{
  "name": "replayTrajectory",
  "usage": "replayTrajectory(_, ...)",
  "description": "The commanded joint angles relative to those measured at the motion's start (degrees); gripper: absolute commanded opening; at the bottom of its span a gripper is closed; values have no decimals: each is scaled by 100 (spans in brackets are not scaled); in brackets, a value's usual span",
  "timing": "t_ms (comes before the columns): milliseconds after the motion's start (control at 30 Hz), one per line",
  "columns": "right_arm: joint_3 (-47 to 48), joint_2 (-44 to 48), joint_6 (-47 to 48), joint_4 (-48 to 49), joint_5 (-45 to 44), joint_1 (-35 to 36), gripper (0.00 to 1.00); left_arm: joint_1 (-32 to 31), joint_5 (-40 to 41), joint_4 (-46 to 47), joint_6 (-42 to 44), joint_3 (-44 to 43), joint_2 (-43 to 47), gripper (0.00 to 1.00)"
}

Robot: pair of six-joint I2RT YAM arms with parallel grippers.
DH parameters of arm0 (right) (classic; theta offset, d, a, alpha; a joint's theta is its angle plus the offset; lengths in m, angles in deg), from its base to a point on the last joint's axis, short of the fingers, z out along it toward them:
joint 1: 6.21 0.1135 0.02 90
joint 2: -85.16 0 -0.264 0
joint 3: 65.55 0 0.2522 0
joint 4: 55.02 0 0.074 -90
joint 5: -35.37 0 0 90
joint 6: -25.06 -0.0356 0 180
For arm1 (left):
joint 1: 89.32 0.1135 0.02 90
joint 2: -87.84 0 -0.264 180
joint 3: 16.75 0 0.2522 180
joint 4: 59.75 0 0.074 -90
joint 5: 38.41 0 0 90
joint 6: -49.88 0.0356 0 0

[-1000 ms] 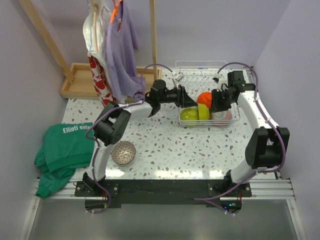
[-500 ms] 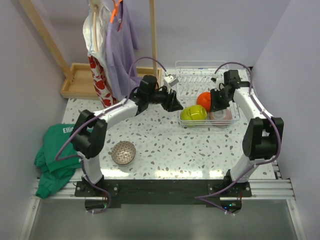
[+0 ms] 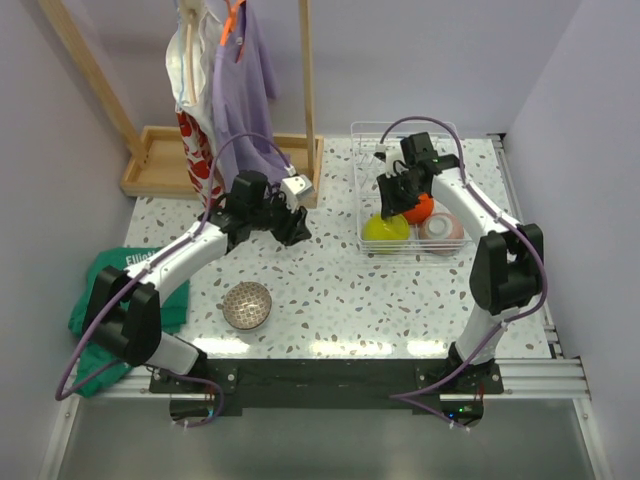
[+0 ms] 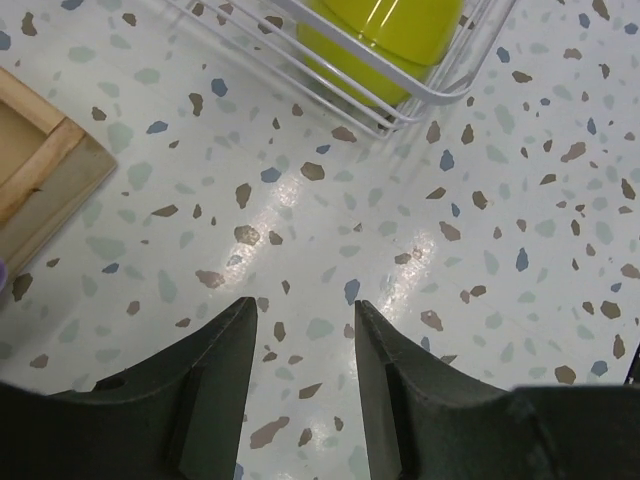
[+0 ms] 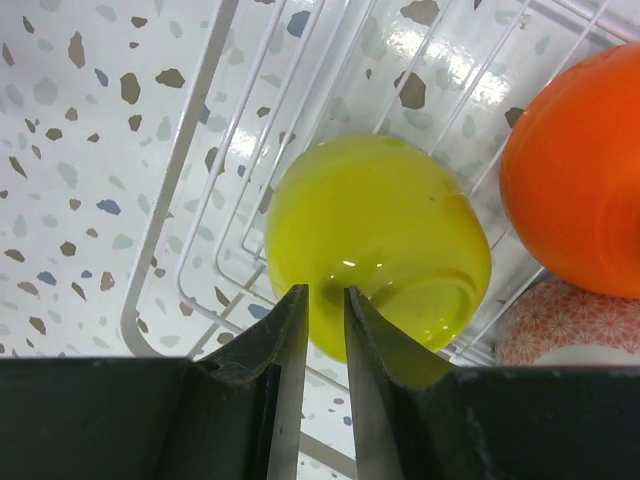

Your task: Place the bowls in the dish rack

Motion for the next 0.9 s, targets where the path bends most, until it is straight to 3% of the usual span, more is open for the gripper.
replayTrajectory(0, 289, -45, 115, 8, -127, 93, 26, 125, 200, -134, 477, 154, 474, 49)
replayTrajectory(233, 166, 412, 150, 52, -461, 102, 25, 275, 543, -634, 1197, 330, 949, 49)
replayTrajectory(333, -44, 597, 273, 43, -707, 93, 13, 266, 473, -836, 1567, 374, 1073, 49)
replayTrajectory(400, -220, 702, 317, 52, -856, 67, 0, 266, 385, -890, 1725, 383, 1116, 49)
replayTrajectory(867, -546, 571, 476, 157, -1103, -92, 0, 319, 315, -846, 1840, 383, 1152, 49)
